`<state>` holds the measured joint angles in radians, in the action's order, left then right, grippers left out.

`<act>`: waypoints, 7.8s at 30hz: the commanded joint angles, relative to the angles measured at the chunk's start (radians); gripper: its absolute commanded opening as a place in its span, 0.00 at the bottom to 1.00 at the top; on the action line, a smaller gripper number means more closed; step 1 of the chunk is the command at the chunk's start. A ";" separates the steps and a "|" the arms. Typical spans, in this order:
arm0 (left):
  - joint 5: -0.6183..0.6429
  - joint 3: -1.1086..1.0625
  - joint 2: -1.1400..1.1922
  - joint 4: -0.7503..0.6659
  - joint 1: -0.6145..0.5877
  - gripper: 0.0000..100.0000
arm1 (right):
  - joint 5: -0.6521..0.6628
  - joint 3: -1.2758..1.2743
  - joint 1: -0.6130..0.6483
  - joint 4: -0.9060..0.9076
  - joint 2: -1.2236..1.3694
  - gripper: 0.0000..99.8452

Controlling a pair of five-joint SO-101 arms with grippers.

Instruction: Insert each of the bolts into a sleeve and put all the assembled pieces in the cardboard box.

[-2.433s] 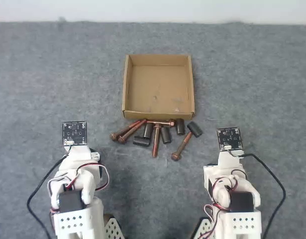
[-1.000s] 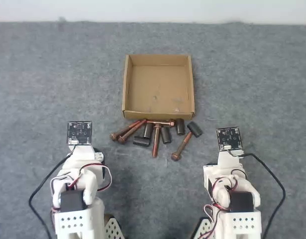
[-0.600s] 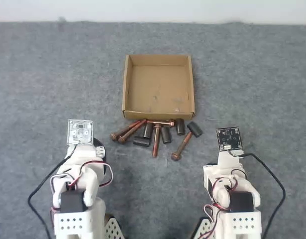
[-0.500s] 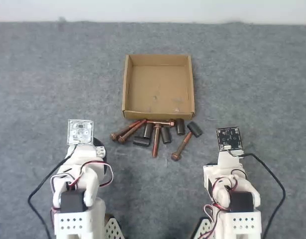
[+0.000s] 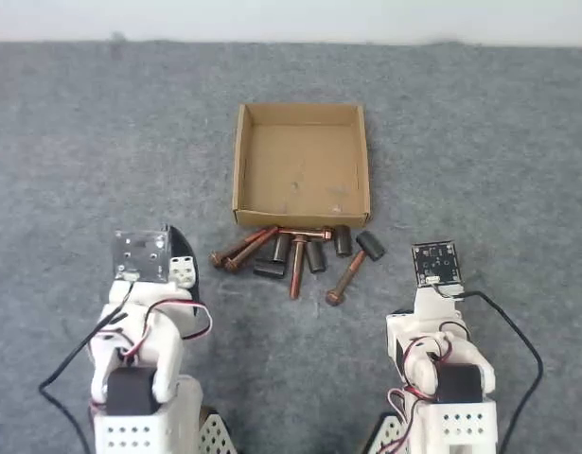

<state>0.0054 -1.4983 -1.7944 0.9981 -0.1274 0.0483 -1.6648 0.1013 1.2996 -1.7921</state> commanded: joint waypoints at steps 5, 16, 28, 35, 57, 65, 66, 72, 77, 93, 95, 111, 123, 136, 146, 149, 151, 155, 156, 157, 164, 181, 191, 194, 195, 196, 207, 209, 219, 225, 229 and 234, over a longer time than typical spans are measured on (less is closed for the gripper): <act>-0.002 0.217 0.261 0.023 0.002 0.01 | 0.009 -0.018 0.013 0.004 -0.021 0.01; 0.107 0.601 0.976 0.023 0.003 0.01 | 0.009 -0.018 0.013 0.004 -0.021 0.01; 0.242 0.547 1.286 -0.183 -0.005 0.01 | 0.009 -0.018 0.012 -0.064 -0.021 0.01; 0.249 0.533 1.293 -0.187 0.002 0.01 | 0.012 -0.015 -0.015 -0.139 -0.021 0.01; 0.249 0.479 1.295 -0.259 -0.006 0.13 | 0.345 0.361 -0.058 -0.206 0.223 0.01; 0.249 0.476 1.295 -0.261 -0.006 0.13 | 0.262 0.641 -0.022 -0.234 0.766 0.01; 0.249 0.476 1.295 -0.262 -0.006 0.13 | 0.262 0.666 -0.015 -0.236 0.817 0.01; 0.252 0.476 1.295 -0.264 -0.006 0.13 | 0.198 0.755 0.061 -0.312 1.081 0.01; 0.253 0.476 1.295 -0.265 -0.006 0.13 | 0.216 0.818 0.160 -0.372 1.250 0.05; 0.252 0.475 1.297 -0.304 -0.048 0.13 | 0.325 1.025 0.157 -0.476 1.635 0.16; 0.252 0.475 1.297 -0.304 -0.048 0.13 | 0.327 1.042 0.154 -0.509 1.695 0.16; 0.249 0.461 1.297 -0.308 -0.048 0.13 | 0.351 1.152 0.143 -0.496 1.897 0.02; 0.249 0.460 1.297 -0.307 -0.048 0.13 | -0.094 1.149 -0.117 -0.334 1.745 0.01; 0.253 0.691 1.284 0.023 -0.006 0.13 | -0.117 0.927 -0.232 -0.515 1.575 0.01; 0.245 1.159 1.295 0.446 0.411 0.13 | -0.098 0.950 -0.236 -0.564 1.655 0.01; 0.249 1.122 1.297 0.361 0.503 0.13 | -0.098 0.967 -0.240 -0.564 1.676 0.01; 0.250 1.066 1.297 0.296 0.559 0.13 | -0.098 0.967 -0.240 -0.564 1.679 0.01; 0.249 0.889 1.297 0.147 0.687 0.13 | -0.098 0.967 -0.240 -0.564 1.678 0.01; 0.247 0.837 1.297 0.100 0.712 0.13 | -0.098 0.967 -0.240 -0.564 1.678 0.01; 0.247 0.783 1.297 0.043 0.730 0.13 | -0.098 0.967 -0.240 -0.564 1.678 0.01; 0.247 0.581 1.297 -0.189 0.740 0.13 | -0.098 0.967 -0.236 -0.564 1.679 0.01; 0.253 0.756 1.582 -0.135 0.738 0.13 | -0.098 0.967 -0.236 -0.564 1.684 0.01; 0.253 0.826 1.726 -0.118 0.741 0.13 | -0.097 0.967 -0.236 -0.564 1.684 0.01; 0.253 0.828 1.745 -0.118 0.743 0.13 | -0.097 0.967 -0.236 -0.564 1.684 0.01; 0.253 0.828 1.745 -0.117 0.744 0.13 | -0.097 0.967 -0.236 -0.564 1.684 0.01; 0.253 0.828 1.745 -0.115 0.750 0.13 | -0.089 0.967 -0.236 -0.564 1.684 0.01; 0.255 0.822 1.755 -0.157 0.786 0.13 | -0.068 0.967 -0.234 -0.564 1.685 0.01; 0.255 0.822 1.755 -0.160 0.786 0.13 | -0.066 0.967 -0.234 -0.564 1.685 0.01; 0.255 0.957 1.884 -0.117 0.697 0.13 | -0.066 0.967 -0.234 -0.564 1.685 0.01; 0.247 1.046 1.992 0.008 0.740 0.10 | -0.064 0.967 -0.234 -0.564 1.685 0.01; 0.245 1.041 2.012 0.017 0.795 0.01 | -0.066 0.967 -0.234 -0.567 1.685 0.01; 0.215 1.027 2.004 0.054 0.798 0.01 | -0.064 0.967 -0.234 -0.568 1.685 0.01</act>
<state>0.2509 -0.4826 0.2202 1.0027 0.6598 -0.0315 -0.7457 -0.1243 0.7472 -0.1013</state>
